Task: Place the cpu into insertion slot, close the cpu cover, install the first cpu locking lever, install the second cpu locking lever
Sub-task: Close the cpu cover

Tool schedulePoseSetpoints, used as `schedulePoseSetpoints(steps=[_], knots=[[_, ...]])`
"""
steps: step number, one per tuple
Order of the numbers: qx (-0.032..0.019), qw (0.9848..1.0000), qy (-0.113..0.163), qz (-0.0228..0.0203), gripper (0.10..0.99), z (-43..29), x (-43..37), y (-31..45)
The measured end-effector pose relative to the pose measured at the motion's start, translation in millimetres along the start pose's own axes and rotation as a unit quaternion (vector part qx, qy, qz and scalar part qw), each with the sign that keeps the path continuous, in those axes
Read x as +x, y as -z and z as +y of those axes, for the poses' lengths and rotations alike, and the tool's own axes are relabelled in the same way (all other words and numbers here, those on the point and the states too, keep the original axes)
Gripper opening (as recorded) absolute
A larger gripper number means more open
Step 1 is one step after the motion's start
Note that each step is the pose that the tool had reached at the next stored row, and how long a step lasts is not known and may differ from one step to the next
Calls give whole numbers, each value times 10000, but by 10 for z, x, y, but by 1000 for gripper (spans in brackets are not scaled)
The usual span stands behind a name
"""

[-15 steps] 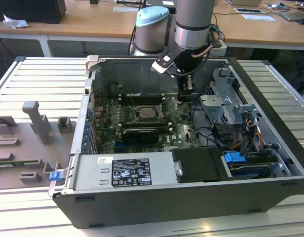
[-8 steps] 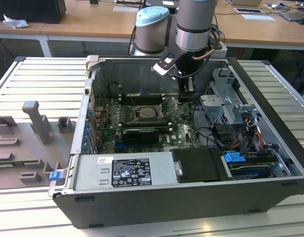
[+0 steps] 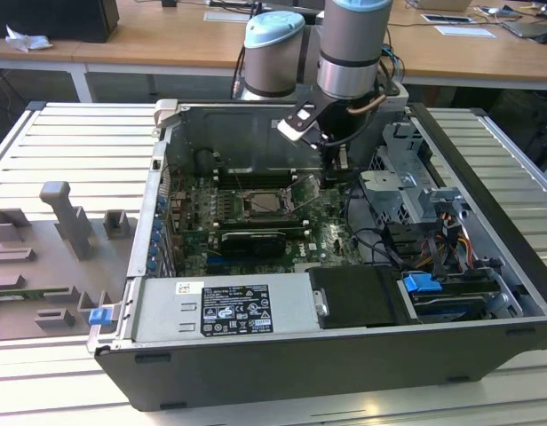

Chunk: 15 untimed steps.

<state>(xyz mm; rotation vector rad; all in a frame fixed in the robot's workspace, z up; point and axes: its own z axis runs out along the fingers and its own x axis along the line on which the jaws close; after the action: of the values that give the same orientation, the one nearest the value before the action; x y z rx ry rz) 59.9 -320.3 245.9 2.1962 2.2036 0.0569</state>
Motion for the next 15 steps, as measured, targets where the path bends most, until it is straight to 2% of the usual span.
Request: schedulePoseSetpoints(steps=[2,4,9,12,15], knots=[[64,10000,1,0,106,0,1,2],[95,10000,3,0,106,-1,0,9],[96,10000,8,2,106,-42,1,35],[97,10000,8,0,106,-132,1,43],[97,10000,9,0,106,-172,1,45]])
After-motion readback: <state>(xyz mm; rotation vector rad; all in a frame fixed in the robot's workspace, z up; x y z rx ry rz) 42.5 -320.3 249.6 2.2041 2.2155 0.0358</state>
